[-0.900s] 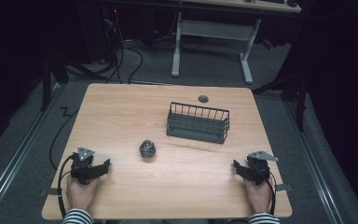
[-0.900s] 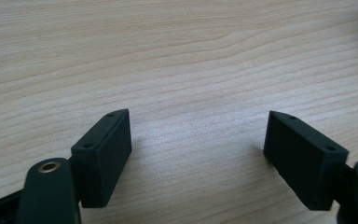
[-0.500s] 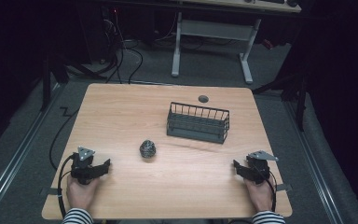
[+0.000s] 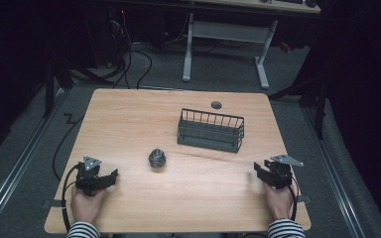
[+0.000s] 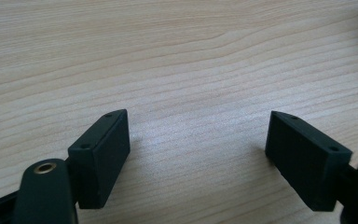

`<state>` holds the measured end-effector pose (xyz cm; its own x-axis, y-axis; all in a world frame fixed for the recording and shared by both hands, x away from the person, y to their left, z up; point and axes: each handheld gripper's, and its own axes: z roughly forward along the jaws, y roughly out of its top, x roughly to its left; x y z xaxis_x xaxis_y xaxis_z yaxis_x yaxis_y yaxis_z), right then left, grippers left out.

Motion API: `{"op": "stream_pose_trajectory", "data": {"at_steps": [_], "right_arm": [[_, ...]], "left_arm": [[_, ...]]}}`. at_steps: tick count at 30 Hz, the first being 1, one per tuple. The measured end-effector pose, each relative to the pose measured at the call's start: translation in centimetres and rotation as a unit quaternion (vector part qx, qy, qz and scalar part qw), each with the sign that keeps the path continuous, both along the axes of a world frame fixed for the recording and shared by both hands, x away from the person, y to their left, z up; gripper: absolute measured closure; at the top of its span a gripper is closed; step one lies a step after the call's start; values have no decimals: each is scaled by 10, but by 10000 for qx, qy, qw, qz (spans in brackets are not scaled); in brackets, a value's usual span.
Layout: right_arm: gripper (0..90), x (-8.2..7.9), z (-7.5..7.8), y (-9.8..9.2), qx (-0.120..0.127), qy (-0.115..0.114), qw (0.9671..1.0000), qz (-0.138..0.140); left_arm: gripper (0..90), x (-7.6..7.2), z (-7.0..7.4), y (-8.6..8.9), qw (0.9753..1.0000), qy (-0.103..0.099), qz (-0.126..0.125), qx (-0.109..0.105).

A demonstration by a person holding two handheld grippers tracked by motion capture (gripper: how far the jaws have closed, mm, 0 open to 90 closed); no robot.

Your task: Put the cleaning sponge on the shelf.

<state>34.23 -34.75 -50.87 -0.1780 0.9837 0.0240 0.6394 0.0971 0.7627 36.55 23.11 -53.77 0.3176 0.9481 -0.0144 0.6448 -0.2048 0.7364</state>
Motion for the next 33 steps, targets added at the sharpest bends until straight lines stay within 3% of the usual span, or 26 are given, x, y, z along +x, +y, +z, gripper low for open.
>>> {"op": "stream_pose_trajectory", "data": {"at_steps": [3, 5, 6, 10, 12, 23, 25, 33], "right_arm": [[524, 3, 9, -2, 132, -68, 9999, 21], [512, 7, 28, -1, 265, -218, 9993, 164], [512, 7, 28, -1, 265, -218, 9993, 164], [498, 24, 53, 6, 243, -515, 9979, 311], [487, 33, 58, 6, 398, -490, 9974, 333], [477, 78, 75, 20, 687, -449, 9958, 412], [476, 93, 74, 25, 695, -287, 9965, 376], [489, 106, 67, 32, 633, -75, 9973, 372]], "left_arm": [[224, 0, 0, 0, 10000, 5, -2, -6], [225, 0, 0, 0, 10000, 1, 4, -6], [225, 0, 0, 0, 10000, -3, 9, -10], [225, 0, 0, 0, 10000, -3, 8, -8], [225, 0, 0, 0, 10000, 2, 4, -7], [226, 1, 0, 0, 10000, 3, 0, -12], [226, 1, 0, 0, 10000, 2, 3, -14], [227, 1, 0, 0, 10000, 3, 3, -13]]}}
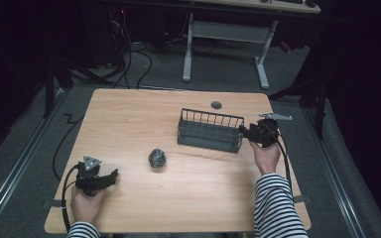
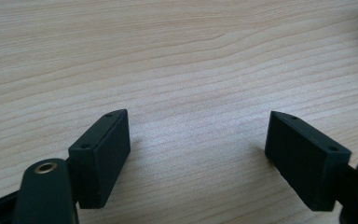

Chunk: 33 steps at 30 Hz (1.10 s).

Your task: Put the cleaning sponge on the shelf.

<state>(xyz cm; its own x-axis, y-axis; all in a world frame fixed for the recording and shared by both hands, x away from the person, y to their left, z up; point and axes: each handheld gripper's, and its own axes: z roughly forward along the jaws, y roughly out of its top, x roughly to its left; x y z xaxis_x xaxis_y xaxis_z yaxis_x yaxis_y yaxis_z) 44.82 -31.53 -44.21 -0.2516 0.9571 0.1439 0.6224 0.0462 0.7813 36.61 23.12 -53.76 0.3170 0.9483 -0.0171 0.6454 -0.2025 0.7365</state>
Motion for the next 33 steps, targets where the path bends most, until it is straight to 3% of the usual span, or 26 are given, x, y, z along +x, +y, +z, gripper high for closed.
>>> {"op": "stream_pose_trajectory", "data": {"at_steps": [11, 15, 24, 27, 28, 30, 31, 33], "right_arm": [[639, -4, -6, 13, -230, 213, 9985, 451], [637, -13, -3, 20, -548, 201, 9966, 581], [651, -34, -3, 33, -507, 184, 9959, 721], [632, -43, -3, 41, -573, 155, 9958, 703], [574, -46, -3, 44, -552, 146, 9961, 674], [542, -48, -4, 45, -531, 122, 9967, 601], [475, -52, -4, 40, -335, 39, 9983, 485], [462, -54, -4, 37, -229, 11, 9987, 454]], "left_arm": [[227, 0, 0, 0, 10000, 6, -3, -1], [226, 0, 0, 0, 10000, -2, -1, -2], [229, 0, 0, 0, 10000, 1, 10, -2], [228, 0, 0, 0, 10000, -3, -6, 3], [229, 0, 0, 0, 10000, 0, 0, -8], [228, 1, 0, 0, 10000, 2, -13, -7], [227, 1, 0, 0, 10000, 4, -15, -20], [233, 0, 0, 1, 10000, 3, -4, -45]]}}
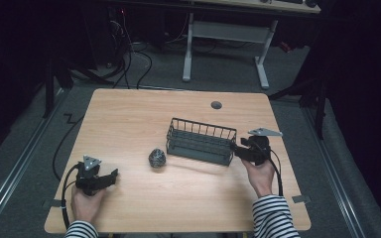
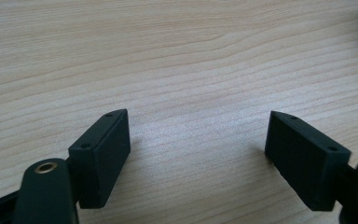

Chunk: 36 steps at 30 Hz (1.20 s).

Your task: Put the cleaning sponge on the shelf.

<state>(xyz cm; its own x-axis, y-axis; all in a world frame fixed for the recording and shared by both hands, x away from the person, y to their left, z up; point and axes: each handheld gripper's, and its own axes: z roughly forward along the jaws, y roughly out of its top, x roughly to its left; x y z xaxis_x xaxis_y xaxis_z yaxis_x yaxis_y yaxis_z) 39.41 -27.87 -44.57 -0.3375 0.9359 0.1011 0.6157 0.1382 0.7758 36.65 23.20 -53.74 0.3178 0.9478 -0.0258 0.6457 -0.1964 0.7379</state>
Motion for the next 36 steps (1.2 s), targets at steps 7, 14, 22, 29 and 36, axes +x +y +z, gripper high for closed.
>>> {"op": "stream_pose_trajectory", "data": {"at_steps": [7, 14, 22, 29, 36], "right_arm": [[387, -34, 3, -18, 669, -347, 9972, -25], [392, -53, -44, -35, 322, 31, 9991, -281], [401, -59, -80, -46, -345, 284, 9979, -463], [389, -61, -85, -40, -680, 181, 9966, -432], [376, -60, -85, -37, -726, 157, 9966, -365]], "left_arm": [[226, 0, 0, -1, 10000, 11, 49, -6], [218, 1, 0, 0, 10000, 17, 63, -13], [220, 0, 3, 7, 9997, 76, 93, -190], [202, -5, 14, 5, 9993, -42, -164, -325], [156, -19, 38, -22, 9963, -69, -811, -284]]}}
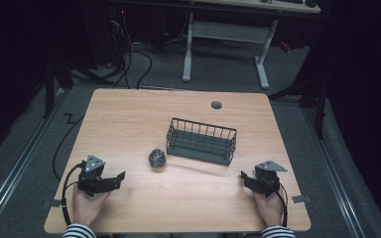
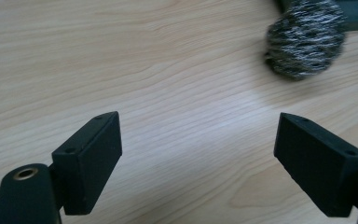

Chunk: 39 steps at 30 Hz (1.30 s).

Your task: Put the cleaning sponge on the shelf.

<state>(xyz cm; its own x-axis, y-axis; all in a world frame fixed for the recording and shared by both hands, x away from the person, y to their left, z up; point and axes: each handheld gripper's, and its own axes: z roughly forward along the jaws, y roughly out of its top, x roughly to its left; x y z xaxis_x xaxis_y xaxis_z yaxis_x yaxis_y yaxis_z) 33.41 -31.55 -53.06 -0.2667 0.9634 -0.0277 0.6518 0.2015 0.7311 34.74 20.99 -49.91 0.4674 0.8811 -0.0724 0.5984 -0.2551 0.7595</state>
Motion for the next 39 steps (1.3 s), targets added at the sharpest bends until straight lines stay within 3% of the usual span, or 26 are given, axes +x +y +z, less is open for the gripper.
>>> {"op": "stream_pose_trajectory", "data": {"at_steps": [5, 7, 9, 12, 19, 21, 26, 32, 34, 39], "right_arm": [[371, 0, 0, -1, 44, 28, 10000, -24], [368, 0, 0, -1, 24, 12, 10000, -14], [370, 0, 0, 0, -10, 5, 10000, -35], [367, 0, 0, 0, -4, 3, 10000, -27], [367, 0, 0, -1, 23, 14, 10000, -24], [367, 0, 0, 0, 25, 19, 10000, -33], [367, -1, 0, 1, -25, 2, 10000, -37], [364, 0, 0, 0, 34, 28, 10000, -54], [363, 0, 0, 0, 26, 20, 10000, -48], [362, 0, 0, 0, 36, 29, 10000, -53]], "left_arm": [[150, 1, 7, -22, 9994, -27, -305, -163], [141, 8, 12, -43, 9983, -63, -563, -109], [140, 11, 13, -50, 9979, -64, -644, -94], [138, 27, 15, -77, 9958, -17, -913, 58], [147, 47, 13, -106, 9945, 27, -1028, 202], [152, 56, 10, -119, 9934, 105, -1064, 427], [166, 65, 3, -126, 9934, 254, -1018, 471], [303, 72, -3, -129, 9935, 458, -882, 558], [319, 73, -5, -127, 9937, 509, -874, 491], [353, 71, -5, -126, 9935, 481, -901, 504]]}}
